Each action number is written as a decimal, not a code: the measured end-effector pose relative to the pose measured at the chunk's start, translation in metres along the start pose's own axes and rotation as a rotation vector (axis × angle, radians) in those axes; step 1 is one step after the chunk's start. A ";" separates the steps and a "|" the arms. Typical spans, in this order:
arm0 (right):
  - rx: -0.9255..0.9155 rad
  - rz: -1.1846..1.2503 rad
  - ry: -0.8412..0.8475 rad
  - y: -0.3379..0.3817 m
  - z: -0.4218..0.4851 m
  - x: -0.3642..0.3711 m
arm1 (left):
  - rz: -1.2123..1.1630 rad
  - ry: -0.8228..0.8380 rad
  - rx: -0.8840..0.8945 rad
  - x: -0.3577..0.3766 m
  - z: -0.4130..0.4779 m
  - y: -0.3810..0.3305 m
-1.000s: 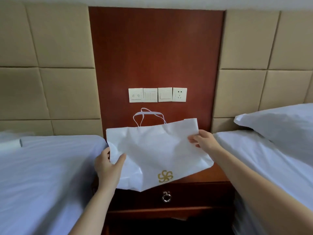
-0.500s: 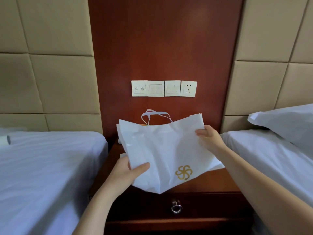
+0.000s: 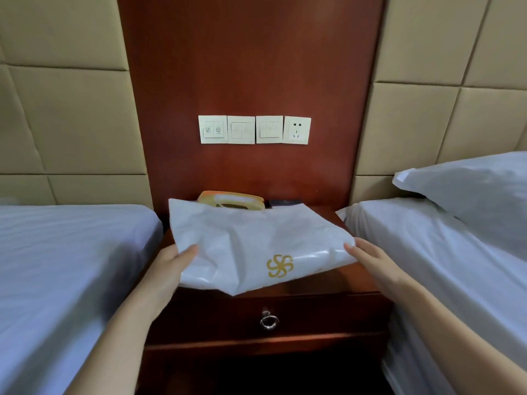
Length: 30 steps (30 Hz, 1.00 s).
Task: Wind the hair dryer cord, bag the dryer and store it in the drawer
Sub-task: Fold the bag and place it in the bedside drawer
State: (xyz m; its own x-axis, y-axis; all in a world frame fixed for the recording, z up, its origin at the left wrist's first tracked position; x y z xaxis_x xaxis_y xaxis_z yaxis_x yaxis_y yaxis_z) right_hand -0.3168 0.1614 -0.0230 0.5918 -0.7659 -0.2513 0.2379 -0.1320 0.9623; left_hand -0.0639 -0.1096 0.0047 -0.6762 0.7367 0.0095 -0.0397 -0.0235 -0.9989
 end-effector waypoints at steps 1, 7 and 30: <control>-0.024 0.013 -0.013 0.006 -0.002 0.001 | -0.044 -0.005 -0.017 -0.001 -0.001 0.002; -0.221 -0.002 -0.119 0.033 -0.005 0.004 | -0.248 -0.095 -0.125 -0.025 -0.005 0.008; -0.193 -0.008 -0.081 0.046 -0.037 0.036 | -0.405 -0.078 -0.020 -0.040 -0.011 0.004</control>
State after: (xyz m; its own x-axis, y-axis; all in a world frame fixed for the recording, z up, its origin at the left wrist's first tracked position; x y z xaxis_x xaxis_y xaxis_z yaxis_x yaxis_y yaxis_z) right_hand -0.2561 0.1511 0.0079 0.5272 -0.8143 -0.2427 0.3905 -0.0214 0.9203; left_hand -0.0292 -0.1319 -0.0004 -0.6628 0.6301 0.4045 -0.3004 0.2709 -0.9145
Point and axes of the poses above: each hand's wrist, its own z-axis towards the middle knuckle, its own x-axis out of the palm, y = z × x, the point moved 6 cm from there along z, towards the middle knuckle
